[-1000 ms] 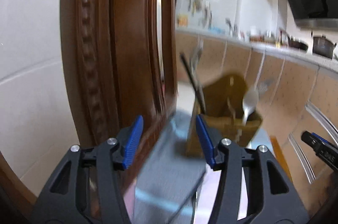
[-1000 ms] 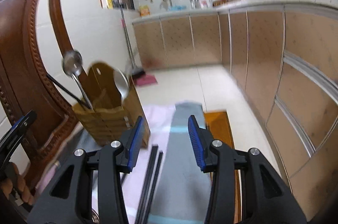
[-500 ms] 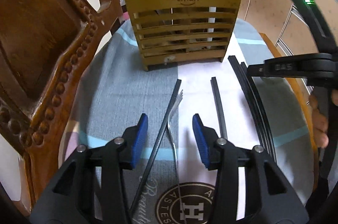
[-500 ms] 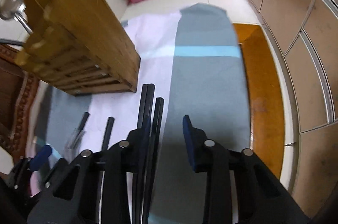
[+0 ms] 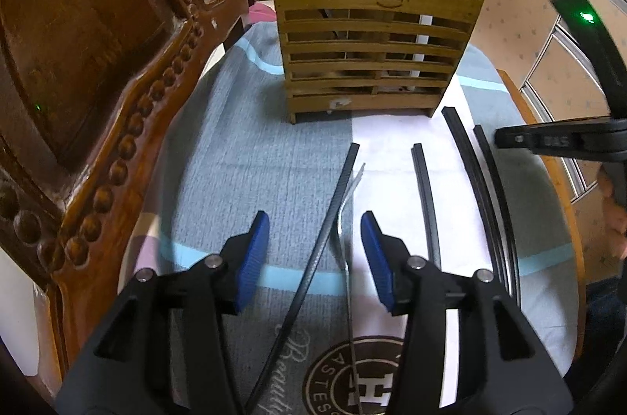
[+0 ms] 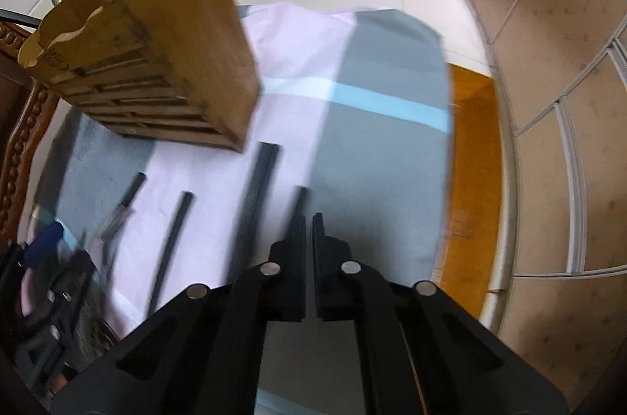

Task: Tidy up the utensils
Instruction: 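Grasp a black chopstick with the left tool while the right tool grasps another chopstick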

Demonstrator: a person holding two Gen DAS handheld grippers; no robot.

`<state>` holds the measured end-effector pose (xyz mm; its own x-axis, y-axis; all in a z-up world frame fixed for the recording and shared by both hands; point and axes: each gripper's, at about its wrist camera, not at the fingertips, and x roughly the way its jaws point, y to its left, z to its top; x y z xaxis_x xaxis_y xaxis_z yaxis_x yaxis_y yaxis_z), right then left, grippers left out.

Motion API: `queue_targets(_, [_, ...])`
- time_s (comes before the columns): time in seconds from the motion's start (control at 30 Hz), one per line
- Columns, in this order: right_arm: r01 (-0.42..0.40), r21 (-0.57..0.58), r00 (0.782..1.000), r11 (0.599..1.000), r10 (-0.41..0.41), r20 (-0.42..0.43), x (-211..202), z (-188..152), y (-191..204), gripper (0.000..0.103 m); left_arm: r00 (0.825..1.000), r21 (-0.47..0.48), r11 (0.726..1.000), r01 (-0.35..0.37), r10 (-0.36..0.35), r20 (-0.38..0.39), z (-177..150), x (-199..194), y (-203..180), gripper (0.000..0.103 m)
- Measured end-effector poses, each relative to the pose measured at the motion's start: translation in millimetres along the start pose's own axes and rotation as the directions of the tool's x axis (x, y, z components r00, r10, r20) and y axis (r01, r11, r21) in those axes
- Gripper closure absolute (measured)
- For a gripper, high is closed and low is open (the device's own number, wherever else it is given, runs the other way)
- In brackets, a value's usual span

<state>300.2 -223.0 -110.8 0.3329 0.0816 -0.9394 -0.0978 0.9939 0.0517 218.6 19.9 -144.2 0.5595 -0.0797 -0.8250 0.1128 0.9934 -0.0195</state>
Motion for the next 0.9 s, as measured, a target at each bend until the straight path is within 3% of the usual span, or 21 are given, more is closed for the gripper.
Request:
queue_targets(0.1, [-0.066, 0.071, 0.998, 0.995, 0.066, 0.002, -7, 2, -21, 0.099, 1.0, -0.002, 1.0, 0.003, -0.003, 0.0, 0, 1, 0, 0.054])
queue_targets(0.17, [-0.112, 0.132, 0.994, 0.985, 0.113, -0.002, -9, 8, -31, 0.088, 1.0, 0.002, 1.0, 0.007, -0.007, -0.005, 0, 0, 0, 0.054])
queue_targets(0.3, [-0.128, 0.122, 0.991, 0.984, 0.131, -0.014, -2, 18, -17, 0.087, 1.0, 0.033, 0.999, -0.007, 0.008, -0.017, 4, 3, -7, 0.054])
queue_targets(0.37, [-0.111, 0.11, 0.993, 0.988, 0.115, -0.029, 3, 20, -4, 0.087, 1.0, 0.033, 0.999, -0.01, 0.011, -0.022, 4, 4, -7, 0.054])
queue_targets(0.6, [0.052, 0.006, 0.997, 0.999, -0.052, -0.057, 22, 23, 41, 0.087, 0.999, 0.044, 0.999, -0.013, 0.015, -0.047, 6, 10, -5, 0.054])
queue_targets(0.67, [0.05, -0.014, 0.997, 0.999, -0.051, -0.049, 21, 23, 45, 0.092, 0.998, 0.063, 0.998, -0.02, 0.024, -0.063, 9, 13, -7, 0.054])
queue_targets(0.9, [0.014, -0.02, 0.999, 1.0, -0.015, -0.046, 9, 10, 32, 0.093, 0.993, 0.197, 0.98, -0.021, 0.044, -0.113, 23, 30, -34, 0.054])
